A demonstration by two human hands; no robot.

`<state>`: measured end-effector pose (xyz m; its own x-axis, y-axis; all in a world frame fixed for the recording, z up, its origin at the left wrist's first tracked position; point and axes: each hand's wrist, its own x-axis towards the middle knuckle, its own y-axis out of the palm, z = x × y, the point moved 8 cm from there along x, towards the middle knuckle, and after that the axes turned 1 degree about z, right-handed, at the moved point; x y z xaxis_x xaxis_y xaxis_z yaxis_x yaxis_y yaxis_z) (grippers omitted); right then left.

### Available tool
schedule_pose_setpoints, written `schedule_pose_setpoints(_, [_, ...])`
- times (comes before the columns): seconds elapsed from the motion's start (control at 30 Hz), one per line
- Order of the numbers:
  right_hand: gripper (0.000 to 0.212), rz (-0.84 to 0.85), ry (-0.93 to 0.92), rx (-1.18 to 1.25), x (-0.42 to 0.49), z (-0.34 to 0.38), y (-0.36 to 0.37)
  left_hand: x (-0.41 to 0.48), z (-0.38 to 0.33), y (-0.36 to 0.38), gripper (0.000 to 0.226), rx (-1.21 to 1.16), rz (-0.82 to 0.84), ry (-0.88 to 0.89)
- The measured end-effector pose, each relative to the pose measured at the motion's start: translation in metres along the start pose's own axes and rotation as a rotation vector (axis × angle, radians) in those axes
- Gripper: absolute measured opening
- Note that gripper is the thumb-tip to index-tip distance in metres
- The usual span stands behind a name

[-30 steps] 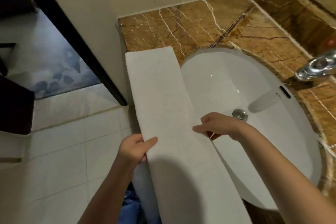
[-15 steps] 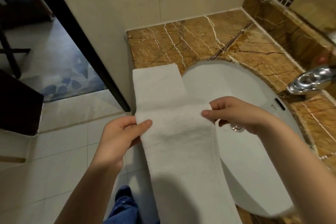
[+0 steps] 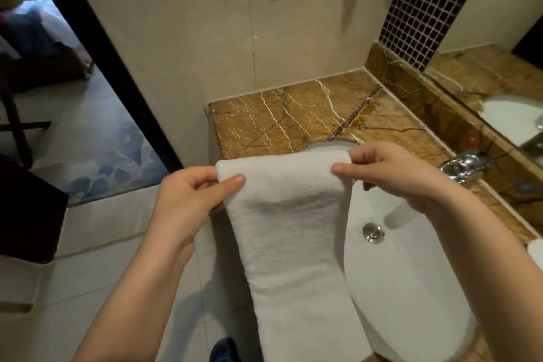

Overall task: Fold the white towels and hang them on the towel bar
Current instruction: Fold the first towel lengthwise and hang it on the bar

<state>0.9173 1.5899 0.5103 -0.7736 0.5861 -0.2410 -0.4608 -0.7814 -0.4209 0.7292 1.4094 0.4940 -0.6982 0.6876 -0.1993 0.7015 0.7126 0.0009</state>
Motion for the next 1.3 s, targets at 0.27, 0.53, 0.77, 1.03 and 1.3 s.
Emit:
schedule_pose_setpoints(0.27, [0.029,-0.093,-0.036,-0.033,-0.005,0.065,-0.026,0.014,-0.069,-0.007,0.021,0.013,0.073,0.124])
schedule_pose_setpoints(0.53, [0.018,-0.206,-0.08,0.048,-0.001,0.124,-0.04,0.037,-0.13,-0.016,0.042,0.033,0.157,0.212])
schedule_pose_setpoints(0.77, [0.015,-0.307,-0.08,-0.01,0.014,0.176,-0.06,0.06,-0.196,-0.026,0.032,0.115,0.186,0.371])
schedule_pose_setpoints(1.03, [0.016,-0.321,-0.119,-0.021,0.032,0.234,-0.074,0.085,-0.254,-0.035,0.025,0.072,0.221,0.401])
schedule_pose_setpoints(1.3, [0.025,-0.34,-0.142,-0.05,0.051,0.283,-0.091,0.107,-0.305,-0.046,0.024,0.028,0.234,0.428])
